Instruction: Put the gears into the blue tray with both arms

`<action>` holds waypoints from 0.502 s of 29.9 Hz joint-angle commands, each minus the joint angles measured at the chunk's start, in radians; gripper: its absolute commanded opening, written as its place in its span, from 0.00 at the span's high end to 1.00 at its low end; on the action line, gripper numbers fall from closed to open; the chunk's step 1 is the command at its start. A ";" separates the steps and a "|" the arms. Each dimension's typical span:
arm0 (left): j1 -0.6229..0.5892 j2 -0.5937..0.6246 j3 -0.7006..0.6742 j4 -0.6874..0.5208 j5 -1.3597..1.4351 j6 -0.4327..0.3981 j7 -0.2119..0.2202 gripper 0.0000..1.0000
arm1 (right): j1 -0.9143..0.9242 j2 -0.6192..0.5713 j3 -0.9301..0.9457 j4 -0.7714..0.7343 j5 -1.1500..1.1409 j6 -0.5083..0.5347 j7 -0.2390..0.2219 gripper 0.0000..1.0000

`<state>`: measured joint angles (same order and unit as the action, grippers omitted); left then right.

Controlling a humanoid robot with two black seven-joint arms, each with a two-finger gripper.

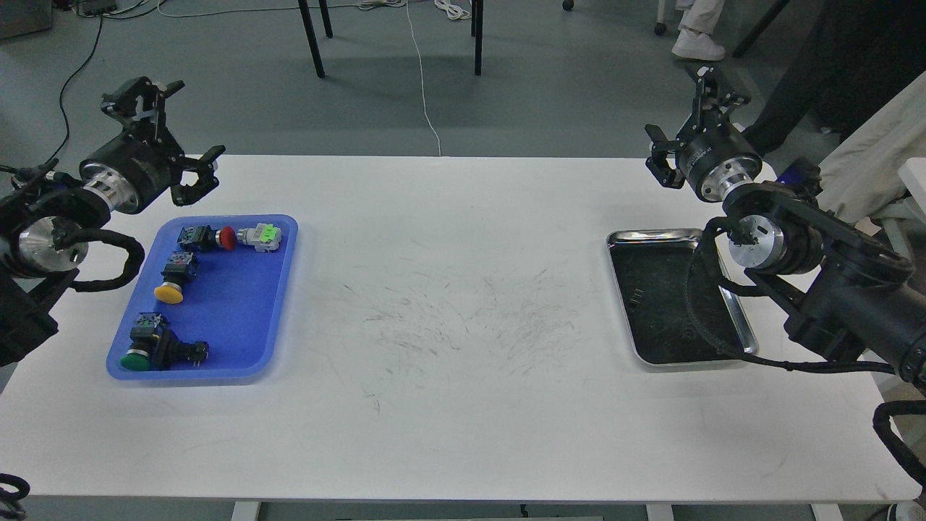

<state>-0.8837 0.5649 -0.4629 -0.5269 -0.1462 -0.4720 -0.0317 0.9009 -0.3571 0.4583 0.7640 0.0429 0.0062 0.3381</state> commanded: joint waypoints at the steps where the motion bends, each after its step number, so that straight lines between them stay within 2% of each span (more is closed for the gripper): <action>1: -0.006 -0.011 -0.049 0.065 0.000 -0.017 0.091 0.02 | 0.001 0.000 -0.001 0.000 0.000 0.000 -0.001 0.01; 10: -0.012 -0.028 -0.046 0.097 0.014 -0.017 0.033 0.01 | 0.000 -0.003 -0.007 0.001 0.000 0.000 -0.001 0.01; 12: -0.015 -0.042 -0.046 0.097 0.014 -0.001 -0.003 0.01 | 0.000 -0.003 -0.007 0.001 -0.001 0.000 -0.001 0.01; 15: -0.008 -0.048 -0.034 0.126 0.033 0.047 -0.089 0.01 | 0.000 -0.003 -0.007 0.001 -0.002 0.000 -0.001 0.01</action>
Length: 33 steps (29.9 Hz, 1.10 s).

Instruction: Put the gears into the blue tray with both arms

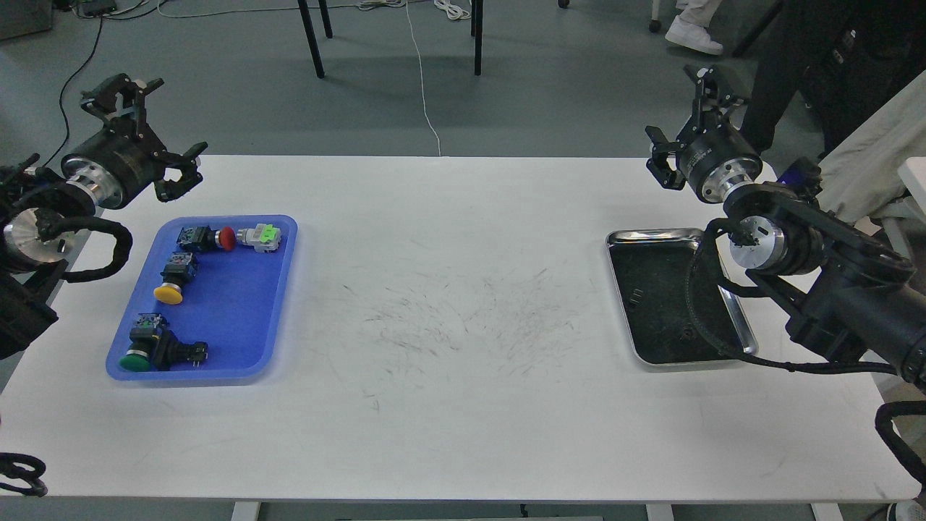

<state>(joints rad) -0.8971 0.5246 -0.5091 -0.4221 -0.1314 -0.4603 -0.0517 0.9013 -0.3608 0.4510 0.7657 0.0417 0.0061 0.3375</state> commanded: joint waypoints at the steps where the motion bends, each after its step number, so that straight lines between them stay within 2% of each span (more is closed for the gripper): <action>1: 0.001 -0.011 0.035 0.032 0.042 0.049 -0.089 0.01 | -0.001 0.000 0.000 0.000 0.000 0.002 0.000 0.01; 6: -0.014 -0.038 0.058 0.036 0.056 0.091 -0.125 0.01 | -0.001 0.000 0.000 0.000 0.000 0.002 0.000 0.01; 11: -0.020 -0.051 0.063 0.055 0.072 0.158 -0.112 0.01 | -0.001 0.000 -0.002 0.000 0.000 0.002 0.000 0.01; 15: -0.029 -0.038 0.052 0.046 0.059 0.120 -0.120 0.01 | -0.001 0.000 -0.003 0.000 0.000 0.002 0.000 0.01; 17: -0.031 -0.038 0.055 0.060 0.056 0.074 -0.145 0.01 | -0.002 0.000 -0.005 0.000 -0.002 0.002 0.002 0.01; 21: -0.028 -0.041 0.064 0.078 0.069 0.071 -0.207 0.01 | -0.004 0.000 -0.005 0.000 -0.002 0.002 0.002 0.01; 26: -0.019 -0.043 0.070 0.095 0.076 0.114 -0.273 0.01 | -0.015 0.002 -0.005 0.000 -0.003 0.002 0.002 0.01; 29: -0.019 -0.034 0.070 0.097 0.078 0.077 -0.296 0.01 | -0.016 0.002 -0.005 0.000 -0.006 0.002 0.002 0.01; 33: -0.022 -0.034 0.058 0.120 0.069 -0.024 -0.303 0.01 | -0.016 0.005 -0.005 -0.002 -0.008 0.002 0.002 0.01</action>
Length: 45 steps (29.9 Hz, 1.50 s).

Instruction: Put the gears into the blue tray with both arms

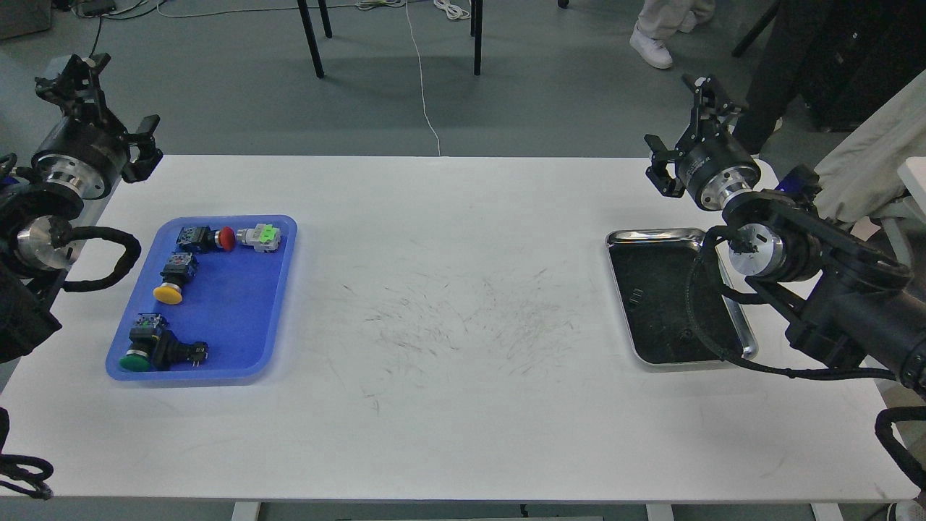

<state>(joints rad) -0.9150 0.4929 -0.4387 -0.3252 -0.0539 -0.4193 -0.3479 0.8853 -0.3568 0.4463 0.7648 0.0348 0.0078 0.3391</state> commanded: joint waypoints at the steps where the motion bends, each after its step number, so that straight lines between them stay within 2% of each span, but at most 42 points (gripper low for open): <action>1: -0.002 -0.002 -0.020 0.037 -0.017 -0.069 -0.013 0.01 | 0.000 0.002 0.000 -0.002 -0.001 0.000 0.000 0.01; 4: 0.004 -0.005 -0.023 0.072 -0.023 -0.069 -0.032 0.01 | 0.000 0.001 -0.001 -0.001 -0.001 0.000 0.000 0.01; 8: 0.004 -0.017 -0.011 0.074 -0.020 -0.069 -0.029 0.01 | 0.000 -0.001 0.000 -0.002 -0.004 0.000 0.000 0.01; 11: 0.002 -0.016 -0.009 0.074 -0.015 -0.069 0.004 0.02 | 0.000 -0.001 0.000 -0.001 -0.004 0.001 0.000 0.01; 15: -0.002 -0.030 0.014 0.072 -0.014 -0.069 0.092 0.03 | 0.000 0.001 0.000 -0.002 -0.004 0.000 0.000 0.01; 19: -0.008 -0.073 0.021 0.077 -0.009 -0.069 0.099 0.02 | 0.003 -0.001 0.002 -0.007 -0.004 0.000 0.000 0.01; 22: -0.015 -0.089 0.021 0.074 -0.009 -0.069 0.099 0.02 | 0.009 -0.002 0.008 -0.016 -0.004 0.000 -0.002 0.01; 30: -0.025 -0.111 0.021 0.074 -0.009 -0.069 0.067 0.02 | 0.021 0.010 0.031 -0.056 -0.004 -0.003 0.000 0.01; 34: -0.022 -0.139 0.023 0.072 -0.007 -0.069 0.082 0.02 | 0.026 0.010 0.031 -0.059 -0.004 -0.003 0.000 0.01; 45: -0.024 -0.145 0.058 0.072 -0.006 -0.069 0.072 0.02 | 0.092 -0.011 -0.009 -0.056 -0.009 -0.005 -0.009 0.01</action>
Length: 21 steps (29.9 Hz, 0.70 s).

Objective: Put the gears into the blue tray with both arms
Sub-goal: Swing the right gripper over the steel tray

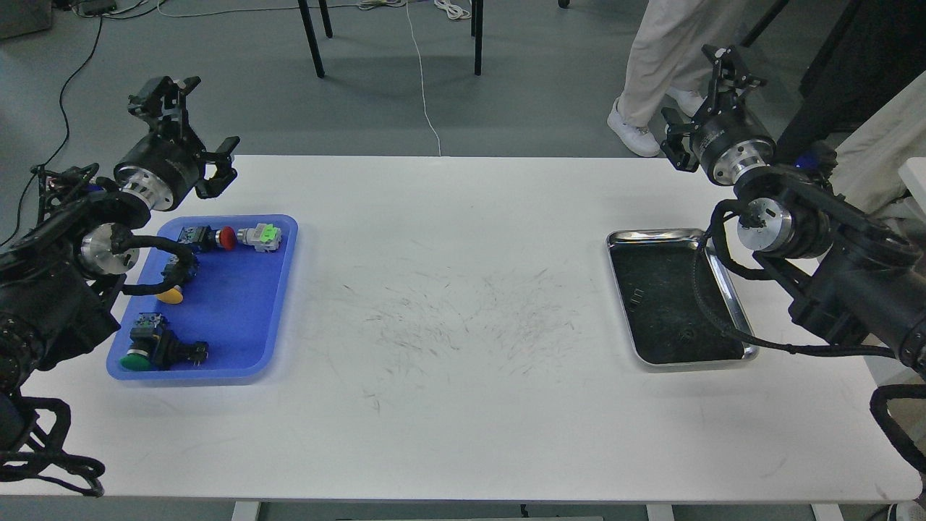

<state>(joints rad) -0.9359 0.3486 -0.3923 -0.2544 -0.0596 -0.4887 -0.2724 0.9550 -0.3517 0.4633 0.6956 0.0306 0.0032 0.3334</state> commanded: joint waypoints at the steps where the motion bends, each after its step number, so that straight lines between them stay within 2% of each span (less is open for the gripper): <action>1: -0.003 0.000 0.012 0.001 0.000 0.000 -0.005 0.02 | 0.033 -0.027 -0.049 0.013 -0.006 0.000 -0.007 0.01; 11: -0.008 -0.002 0.010 0.001 -0.003 0.005 -0.010 0.02 | 0.327 -0.233 -0.584 0.151 -0.009 0.037 -0.053 0.01; 16: -0.011 0.001 0.007 0.001 -0.009 0.004 -0.010 0.02 | 0.473 -0.263 -0.839 0.214 -0.078 0.179 -0.053 0.01; 21: -0.026 -0.003 0.001 0.001 -0.011 0.005 -0.008 0.02 | 0.525 -0.253 -0.948 0.211 -0.155 0.192 -0.053 0.02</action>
<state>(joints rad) -0.9586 0.3491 -0.3848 -0.2531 -0.0698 -0.4847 -0.2822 1.4597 -0.6121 -0.4345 0.9088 -0.0815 0.1900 0.2811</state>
